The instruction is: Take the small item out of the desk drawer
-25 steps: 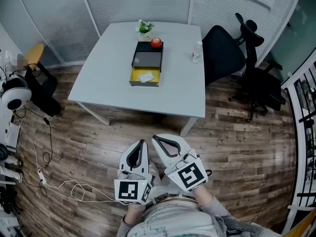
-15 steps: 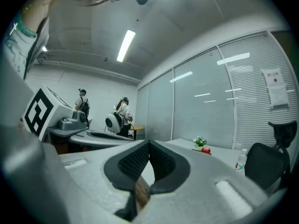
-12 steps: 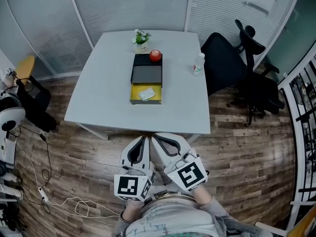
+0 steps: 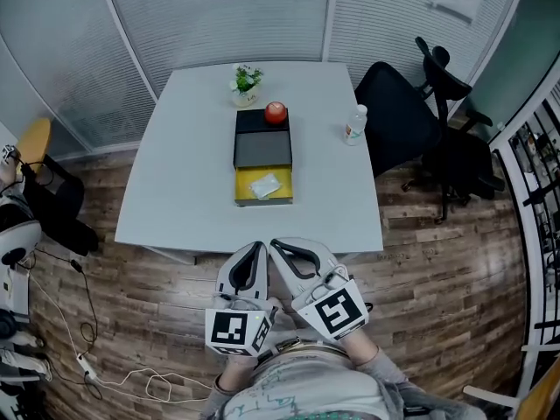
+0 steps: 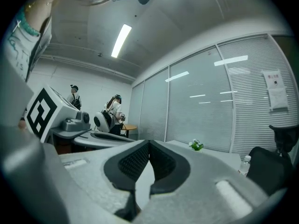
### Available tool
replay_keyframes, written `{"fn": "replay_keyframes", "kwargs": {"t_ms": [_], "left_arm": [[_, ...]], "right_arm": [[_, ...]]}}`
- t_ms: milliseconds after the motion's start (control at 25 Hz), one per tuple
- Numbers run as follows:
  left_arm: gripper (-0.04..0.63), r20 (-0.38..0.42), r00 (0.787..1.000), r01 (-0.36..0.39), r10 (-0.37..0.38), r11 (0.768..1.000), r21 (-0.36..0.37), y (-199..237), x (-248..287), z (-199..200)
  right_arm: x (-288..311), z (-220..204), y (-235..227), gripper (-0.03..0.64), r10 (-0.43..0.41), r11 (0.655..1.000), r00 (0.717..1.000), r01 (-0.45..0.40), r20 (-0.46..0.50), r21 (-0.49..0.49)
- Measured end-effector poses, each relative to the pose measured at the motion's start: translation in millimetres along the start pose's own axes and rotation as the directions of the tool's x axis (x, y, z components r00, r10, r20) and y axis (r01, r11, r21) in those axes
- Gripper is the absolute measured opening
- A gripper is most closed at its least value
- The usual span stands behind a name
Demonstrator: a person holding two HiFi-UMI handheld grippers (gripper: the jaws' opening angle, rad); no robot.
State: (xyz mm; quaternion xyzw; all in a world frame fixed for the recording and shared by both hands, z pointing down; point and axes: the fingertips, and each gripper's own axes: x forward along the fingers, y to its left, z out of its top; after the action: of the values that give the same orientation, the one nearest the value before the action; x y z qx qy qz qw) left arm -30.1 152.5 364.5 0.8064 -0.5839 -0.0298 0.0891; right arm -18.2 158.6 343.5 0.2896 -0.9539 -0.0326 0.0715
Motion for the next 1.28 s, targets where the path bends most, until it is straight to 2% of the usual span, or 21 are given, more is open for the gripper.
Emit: {"fn": "replay_keyframes", "kwargs": {"t_ms": [360,720,1080,1280], "left_arm": [[-0.003,-0.005,1.000,0.018,-0.018,1.000,-0.008,34.1,10.1,2.0],[-0.003,-0.024,0.998,0.051,-0.052,0.998,-0.034,38.7,17.6,-9.0],[-0.003,-0.046,0.999,-0.001,-0.002,0.999,-0.051,55.7,52.0,-16.5],[-0.003,-0.032,0.999,-0.032,0.031,0.999,-0.040,66.9,97.7,1.4]], "right_arm": [[36.1,-0.3,-3.6,0.003,-0.018,1.000,1.000,0.018,-0.004,0.002],[51.3,-10.6,-5.5,0.003,-0.040,0.999,0.999,0.040,-0.035,0.002],[70.0,-22.9,-39.7,0.003,-0.015,1.000,0.999,0.016,-0.048,0.019],[90.9,-13.3,-83.3,0.003,0.012,1.000,1.000,-0.011,-0.013,0.022]]}}
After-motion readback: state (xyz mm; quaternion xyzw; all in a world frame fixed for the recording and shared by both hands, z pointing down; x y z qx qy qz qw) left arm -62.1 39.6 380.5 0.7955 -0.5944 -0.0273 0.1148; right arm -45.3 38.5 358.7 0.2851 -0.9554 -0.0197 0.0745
